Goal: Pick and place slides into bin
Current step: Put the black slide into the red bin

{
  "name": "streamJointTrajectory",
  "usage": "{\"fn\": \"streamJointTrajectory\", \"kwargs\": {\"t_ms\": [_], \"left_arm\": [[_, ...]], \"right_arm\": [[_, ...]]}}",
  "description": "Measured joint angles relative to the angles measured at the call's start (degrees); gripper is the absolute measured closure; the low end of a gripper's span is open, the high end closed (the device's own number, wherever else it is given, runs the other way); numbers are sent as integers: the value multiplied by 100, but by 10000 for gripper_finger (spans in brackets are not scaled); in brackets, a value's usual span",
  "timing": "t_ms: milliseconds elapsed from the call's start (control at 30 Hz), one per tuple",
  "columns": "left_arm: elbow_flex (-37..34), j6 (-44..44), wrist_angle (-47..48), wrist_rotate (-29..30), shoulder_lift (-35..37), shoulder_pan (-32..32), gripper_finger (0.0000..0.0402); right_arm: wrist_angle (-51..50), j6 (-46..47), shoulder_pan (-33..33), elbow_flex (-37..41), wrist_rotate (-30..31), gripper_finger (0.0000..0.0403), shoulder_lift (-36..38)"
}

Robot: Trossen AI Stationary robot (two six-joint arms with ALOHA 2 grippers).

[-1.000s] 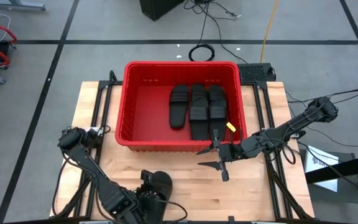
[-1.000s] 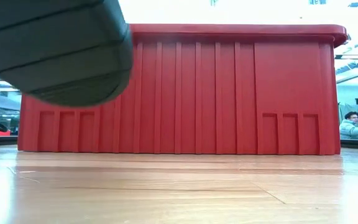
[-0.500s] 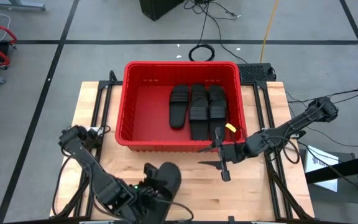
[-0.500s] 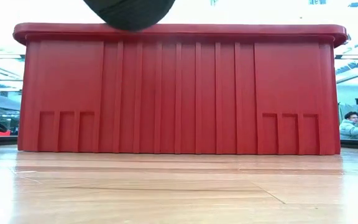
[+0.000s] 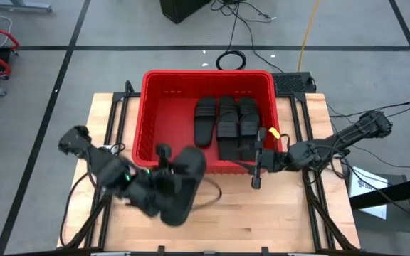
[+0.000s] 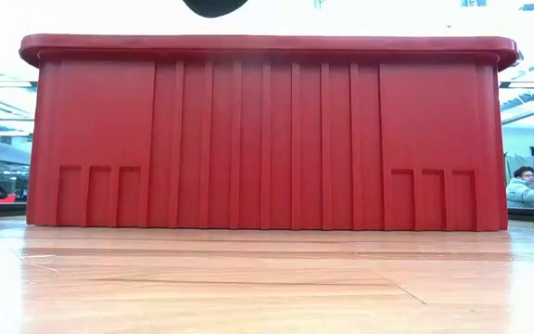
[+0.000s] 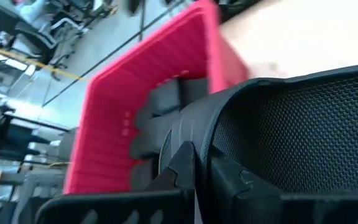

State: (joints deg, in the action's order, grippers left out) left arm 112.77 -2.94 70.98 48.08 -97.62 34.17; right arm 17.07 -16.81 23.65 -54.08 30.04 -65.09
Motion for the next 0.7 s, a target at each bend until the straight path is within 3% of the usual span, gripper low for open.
{"fn": "streamJointTrajectory", "kwargs": {"t_ms": [233, 500, 700], "left_arm": [[-1, 835, -71, -91, 497, -1075, 395], [-13, 2019, -385, -1353, 584, -2526, 386], [-468, 2937, -1569, -2443, 646, -3559, 394]], "right_arm": [[-545, -150, -566, 0, -3, 248, 385], [-959, -235, -1459, 0, -82, 248, 573], [-1131, -52, -2241, 0, -1139, 248, 573]]}}
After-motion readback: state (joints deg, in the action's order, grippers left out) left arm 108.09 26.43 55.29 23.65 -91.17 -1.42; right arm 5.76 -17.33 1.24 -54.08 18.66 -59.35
